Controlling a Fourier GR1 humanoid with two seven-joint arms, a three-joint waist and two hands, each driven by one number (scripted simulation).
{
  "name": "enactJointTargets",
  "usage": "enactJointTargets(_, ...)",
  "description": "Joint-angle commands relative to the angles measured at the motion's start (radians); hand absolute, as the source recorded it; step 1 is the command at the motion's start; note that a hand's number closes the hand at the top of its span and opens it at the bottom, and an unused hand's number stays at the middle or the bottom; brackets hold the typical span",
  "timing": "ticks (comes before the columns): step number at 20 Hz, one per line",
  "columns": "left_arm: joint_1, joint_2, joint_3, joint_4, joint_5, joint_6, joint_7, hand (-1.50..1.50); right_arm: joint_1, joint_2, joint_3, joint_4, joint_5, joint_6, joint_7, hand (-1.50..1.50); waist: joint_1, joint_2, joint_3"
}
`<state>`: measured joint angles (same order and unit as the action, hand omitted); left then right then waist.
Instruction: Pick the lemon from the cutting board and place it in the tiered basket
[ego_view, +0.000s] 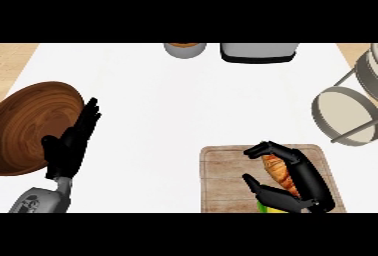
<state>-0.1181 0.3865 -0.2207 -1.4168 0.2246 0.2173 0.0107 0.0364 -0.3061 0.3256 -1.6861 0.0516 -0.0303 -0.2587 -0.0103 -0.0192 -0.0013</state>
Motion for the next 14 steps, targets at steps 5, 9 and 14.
enactJointTargets(5,0.041,0.043,0.075,-0.094,0.107,-0.092,0.107,0.0,0.287,-0.072,0.081,-0.201,0.164,-0.07,-0.253,-1.5,-0.003,0.015,0.001)
enactJointTargets(9,0.091,0.049,0.066,-0.132,0.093,-0.081,0.105,0.0,0.27,-0.243,-0.001,-0.365,0.306,-0.067,-0.11,-1.5,-0.004,0.01,-0.001)
enactJointTargets(14,0.07,0.043,0.082,-0.127,0.107,-0.069,0.131,0.0,0.297,-0.48,-0.075,-0.499,0.525,0.021,0.043,-1.5,-0.023,0.005,-0.005)
